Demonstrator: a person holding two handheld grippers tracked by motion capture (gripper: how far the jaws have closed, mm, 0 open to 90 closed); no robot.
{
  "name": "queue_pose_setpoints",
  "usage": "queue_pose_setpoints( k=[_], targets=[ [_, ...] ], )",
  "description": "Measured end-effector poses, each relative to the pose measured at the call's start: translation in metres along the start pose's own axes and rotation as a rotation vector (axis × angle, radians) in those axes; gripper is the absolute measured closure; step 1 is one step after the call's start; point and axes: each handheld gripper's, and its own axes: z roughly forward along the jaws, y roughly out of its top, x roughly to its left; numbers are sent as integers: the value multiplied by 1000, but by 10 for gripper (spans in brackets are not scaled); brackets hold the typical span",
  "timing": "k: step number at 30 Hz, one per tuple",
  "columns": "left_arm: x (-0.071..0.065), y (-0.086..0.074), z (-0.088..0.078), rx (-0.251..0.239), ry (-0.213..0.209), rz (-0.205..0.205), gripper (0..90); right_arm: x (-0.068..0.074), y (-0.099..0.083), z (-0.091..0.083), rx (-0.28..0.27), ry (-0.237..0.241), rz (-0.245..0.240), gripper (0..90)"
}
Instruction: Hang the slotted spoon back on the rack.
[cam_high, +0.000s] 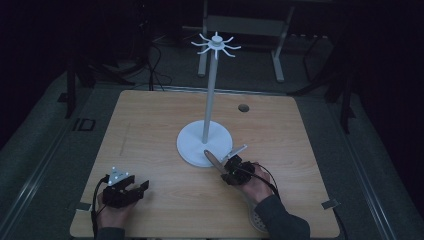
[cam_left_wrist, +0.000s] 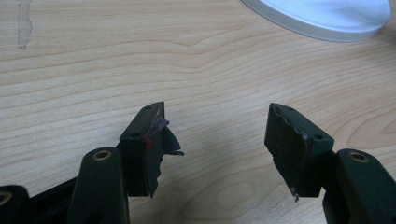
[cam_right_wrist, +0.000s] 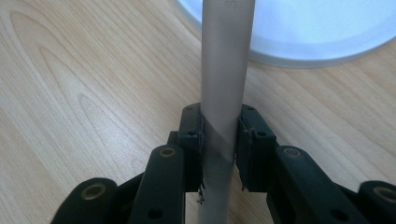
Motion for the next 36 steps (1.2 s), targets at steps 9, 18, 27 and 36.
queue_pose_setpoints(
  k=[9,18,27,36],
  targets=[
    [0,0,0,2,-1,1,392,0,2,-15,-73,-28,-12,739],
    [0,0,1,1,0,2,392,-7,6,-33,-185,-52,7,740],
    [0,0,0,1,0,4,392,-13,5,-48,-294,-81,34,740],
    [0,0,0,-1,3,2,392,-16,3,-60,-423,-118,52,740]
  ],
)
